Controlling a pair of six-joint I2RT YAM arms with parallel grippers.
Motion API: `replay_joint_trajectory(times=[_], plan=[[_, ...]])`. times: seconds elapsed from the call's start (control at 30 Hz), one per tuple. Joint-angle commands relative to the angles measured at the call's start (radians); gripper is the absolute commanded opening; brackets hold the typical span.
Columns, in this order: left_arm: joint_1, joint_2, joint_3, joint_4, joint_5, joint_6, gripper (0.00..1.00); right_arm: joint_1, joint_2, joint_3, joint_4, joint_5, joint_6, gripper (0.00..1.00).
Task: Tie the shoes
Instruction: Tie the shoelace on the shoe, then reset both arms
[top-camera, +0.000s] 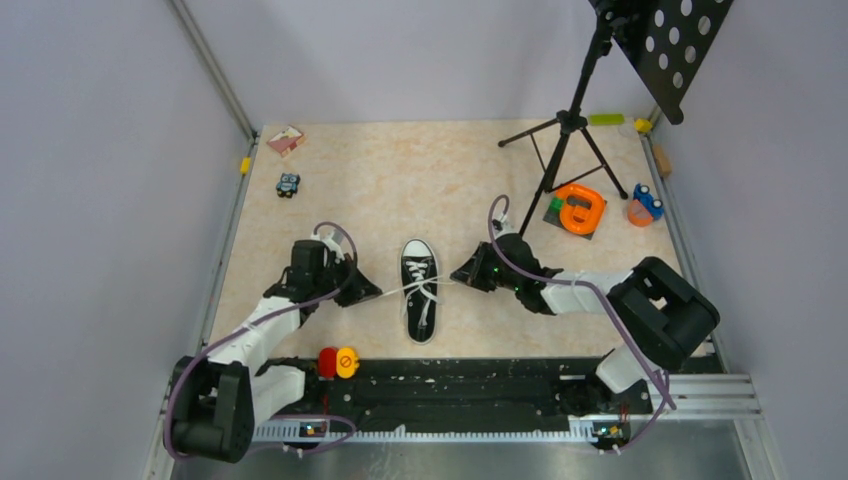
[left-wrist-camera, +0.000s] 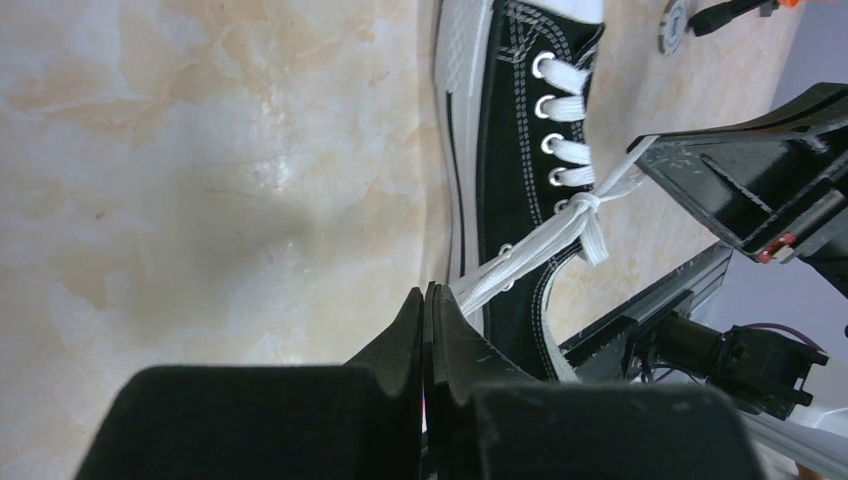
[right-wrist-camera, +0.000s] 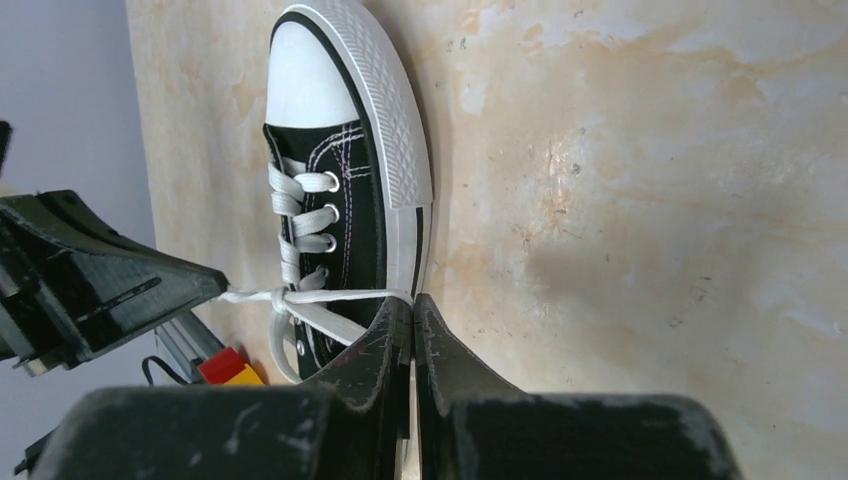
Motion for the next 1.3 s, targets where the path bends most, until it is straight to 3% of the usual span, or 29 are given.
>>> replay_joint_trajectory(times=[0.0,0.2,0.43,0.57,0.6,0.63,0.67,0.73,0.83,1.03,1.1,1.27], plan=[[0.02,-0.038,0.107,-0.074,-0.01,0.056,0.0,-0.027,-0.05,0.078,-0.082,0.105,-0.051,0.0],[0.023,-0.011,0.164,-0.036,-0.006,0.035,0.0,-0.06,-0.069,0.091,-0.111,0.128,-0.069,0.0],[0.028,0.077,0.036,0.045,0.009,0.017,0.0,-0.065,-0.036,0.037,-0.071,0.116,-0.057,0.0],[0.028,0.095,0.127,-0.003,0.041,0.046,0.0,-0.065,-0.04,0.077,-0.073,0.064,-0.087,0.0],[0.028,0.1,0.194,-0.054,0.027,0.063,0.08,-0.065,-0.046,0.113,-0.109,0.067,-0.112,0.0],[0.028,0.106,0.246,-0.096,0.005,0.087,0.18,-0.065,-0.051,0.164,-0.16,0.072,-0.145,0.11],[0.028,0.108,0.303,-0.135,-0.018,0.112,0.26,-0.065,-0.055,0.218,-0.223,0.084,-0.179,0.34],[0.028,0.108,0.409,-0.199,-0.067,0.151,0.41,-0.065,-0.056,0.354,-0.38,0.149,-0.248,0.53],[0.028,0.096,0.562,-0.283,-0.144,0.209,0.58,-0.065,-0.061,0.549,-0.63,0.313,-0.355,0.95],[0.028,0.03,0.755,-0.358,-0.368,0.267,0.75,-0.066,-0.105,0.789,-0.928,0.62,-0.504,0.98],[0.03,-0.013,0.785,-0.386,-0.462,0.237,0.86,-0.066,-0.146,0.8,-0.965,0.67,-0.537,0.98],[0.03,-0.096,0.807,-0.434,-0.596,0.224,0.97,-0.066,-0.277,0.716,-0.997,0.747,-0.559,0.99]])
